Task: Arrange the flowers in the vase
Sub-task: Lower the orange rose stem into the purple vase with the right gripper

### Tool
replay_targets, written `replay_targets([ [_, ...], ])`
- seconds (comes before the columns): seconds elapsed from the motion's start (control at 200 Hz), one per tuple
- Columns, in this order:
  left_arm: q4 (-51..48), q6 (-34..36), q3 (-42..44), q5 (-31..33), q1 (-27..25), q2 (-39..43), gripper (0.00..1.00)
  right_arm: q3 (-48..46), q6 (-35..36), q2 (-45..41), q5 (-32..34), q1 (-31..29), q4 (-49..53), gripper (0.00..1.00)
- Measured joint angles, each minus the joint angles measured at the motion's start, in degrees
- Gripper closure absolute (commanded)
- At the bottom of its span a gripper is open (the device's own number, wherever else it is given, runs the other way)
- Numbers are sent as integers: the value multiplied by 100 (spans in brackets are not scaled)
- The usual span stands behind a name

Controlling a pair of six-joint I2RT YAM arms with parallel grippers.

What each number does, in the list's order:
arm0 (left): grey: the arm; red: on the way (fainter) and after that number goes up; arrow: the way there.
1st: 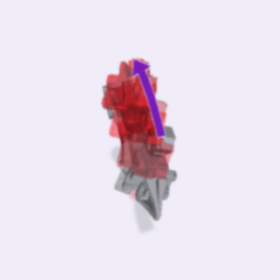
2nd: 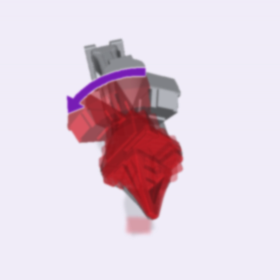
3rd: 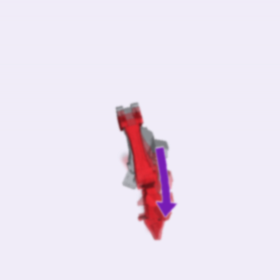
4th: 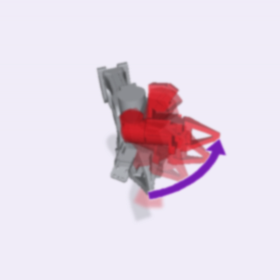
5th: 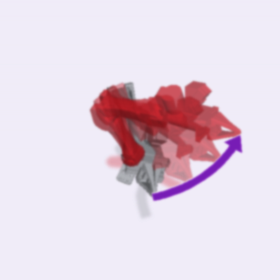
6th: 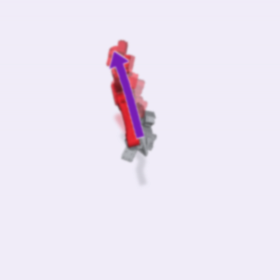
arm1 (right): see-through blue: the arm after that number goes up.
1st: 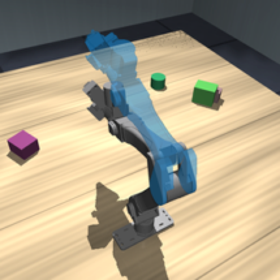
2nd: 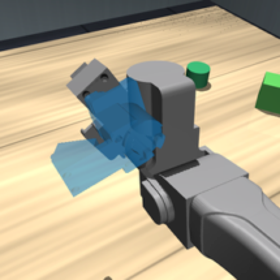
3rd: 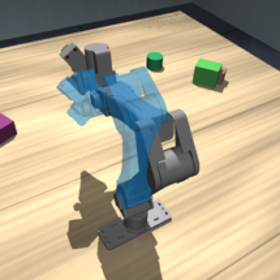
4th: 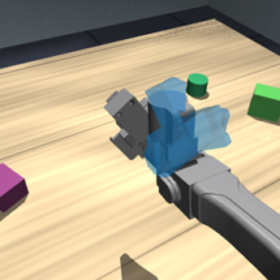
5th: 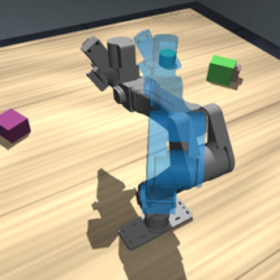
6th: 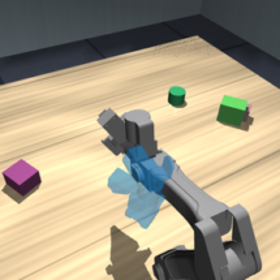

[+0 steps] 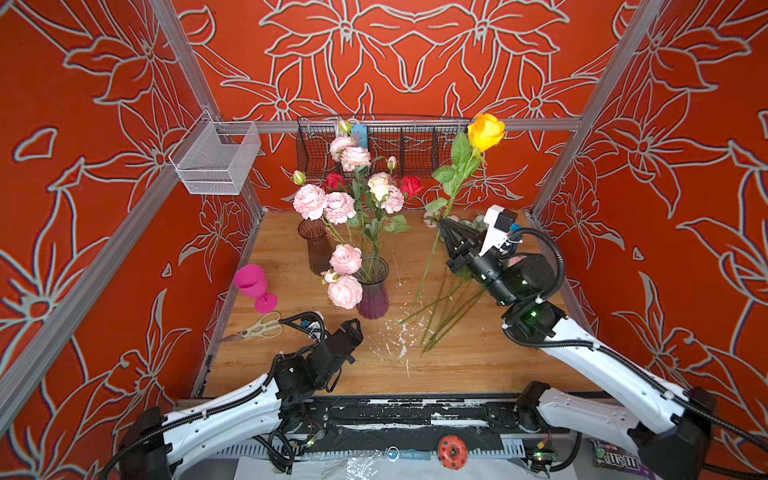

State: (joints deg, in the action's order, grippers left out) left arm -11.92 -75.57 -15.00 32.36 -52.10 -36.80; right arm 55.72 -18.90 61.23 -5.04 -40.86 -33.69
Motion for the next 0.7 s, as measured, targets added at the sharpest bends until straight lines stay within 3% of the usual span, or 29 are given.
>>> replay_targets([
  [0.41, -682, 684, -271, 39, 4, 1185, 10, 2044, 509, 1860, -452, -254, -385, 100],
  [0.701, -1005, 848, -308, 57, 4, 1565, 10, 2179, 538, 2463, -501, -380, -282, 100],
])
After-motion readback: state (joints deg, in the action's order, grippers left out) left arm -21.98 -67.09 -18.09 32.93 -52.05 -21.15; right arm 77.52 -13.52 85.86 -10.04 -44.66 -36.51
